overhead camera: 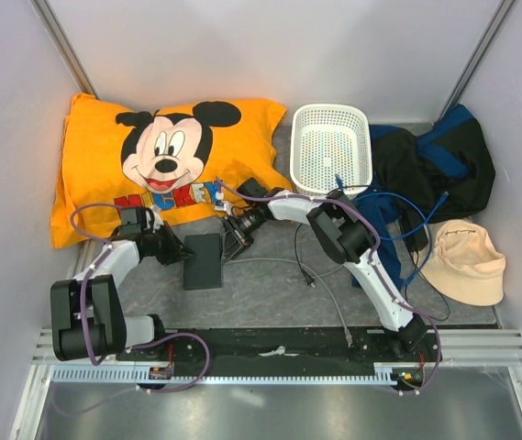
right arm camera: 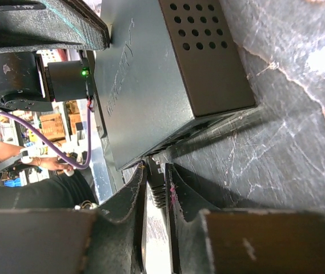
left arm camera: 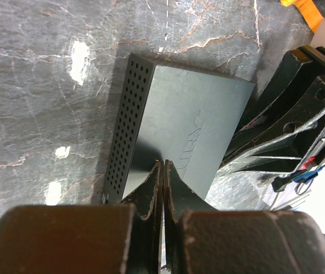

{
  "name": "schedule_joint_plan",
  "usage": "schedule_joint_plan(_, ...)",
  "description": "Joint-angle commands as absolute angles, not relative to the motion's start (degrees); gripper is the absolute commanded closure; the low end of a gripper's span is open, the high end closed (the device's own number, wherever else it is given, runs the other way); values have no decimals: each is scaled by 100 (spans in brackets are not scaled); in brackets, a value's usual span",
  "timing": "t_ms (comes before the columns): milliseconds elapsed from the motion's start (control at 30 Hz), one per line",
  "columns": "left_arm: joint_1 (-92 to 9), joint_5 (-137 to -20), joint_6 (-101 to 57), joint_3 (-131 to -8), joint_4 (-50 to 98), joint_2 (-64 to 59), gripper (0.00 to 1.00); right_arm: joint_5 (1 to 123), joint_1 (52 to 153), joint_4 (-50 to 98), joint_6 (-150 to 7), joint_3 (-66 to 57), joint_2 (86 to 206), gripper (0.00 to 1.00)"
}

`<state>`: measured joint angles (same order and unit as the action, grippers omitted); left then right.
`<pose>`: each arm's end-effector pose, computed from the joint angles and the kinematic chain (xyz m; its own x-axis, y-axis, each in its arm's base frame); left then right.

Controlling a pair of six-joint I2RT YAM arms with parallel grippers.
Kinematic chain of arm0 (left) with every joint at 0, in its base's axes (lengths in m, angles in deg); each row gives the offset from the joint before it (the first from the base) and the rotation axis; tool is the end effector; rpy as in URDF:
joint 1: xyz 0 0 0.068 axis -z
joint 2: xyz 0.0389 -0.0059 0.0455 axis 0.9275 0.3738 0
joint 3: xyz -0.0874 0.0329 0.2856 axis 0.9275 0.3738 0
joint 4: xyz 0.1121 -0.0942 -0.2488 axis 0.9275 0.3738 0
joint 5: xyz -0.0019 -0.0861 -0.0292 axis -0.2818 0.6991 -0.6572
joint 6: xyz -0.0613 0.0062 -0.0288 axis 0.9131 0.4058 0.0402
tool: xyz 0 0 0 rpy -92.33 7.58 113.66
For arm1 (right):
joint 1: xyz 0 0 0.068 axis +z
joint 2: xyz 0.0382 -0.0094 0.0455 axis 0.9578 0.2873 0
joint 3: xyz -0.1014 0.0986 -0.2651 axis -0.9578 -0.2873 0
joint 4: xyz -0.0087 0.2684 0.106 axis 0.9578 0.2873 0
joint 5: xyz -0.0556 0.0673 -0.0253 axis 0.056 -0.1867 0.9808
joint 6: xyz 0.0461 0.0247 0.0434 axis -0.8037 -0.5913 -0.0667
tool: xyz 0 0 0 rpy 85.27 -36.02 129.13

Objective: Pull the plug from the switch port

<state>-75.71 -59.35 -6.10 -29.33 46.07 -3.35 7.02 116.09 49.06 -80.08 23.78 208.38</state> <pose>0.2415 0.0068 0.1469 -0.8226 -0.5228 -0.2235 -0.3200 0.7506 -0.5781 0.3683 0.4071 0.0721 -0.7977 -0.5718 -0.1914 -0.3854 0.2395 0.8911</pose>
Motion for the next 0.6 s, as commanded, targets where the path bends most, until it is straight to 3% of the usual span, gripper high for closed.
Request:
schedule_joint_plan(0, -7596, -6673, -709, -2735, 4893, 25, 98, 1876, 11743, 4890, -7677, 2364, 21258, 88)
schedule_joint_plan(133, -7596, -6716, -700, -2762, 4911, 105, 98, 1893, 11681, 4934, -7554, 2329, 21250, 100)
schedule_joint_plan(567, -7596, -6875, -665, -2841, 4973, 360, 98, 2359, 11356, 5664, -6631, 2312, 21249, 100)
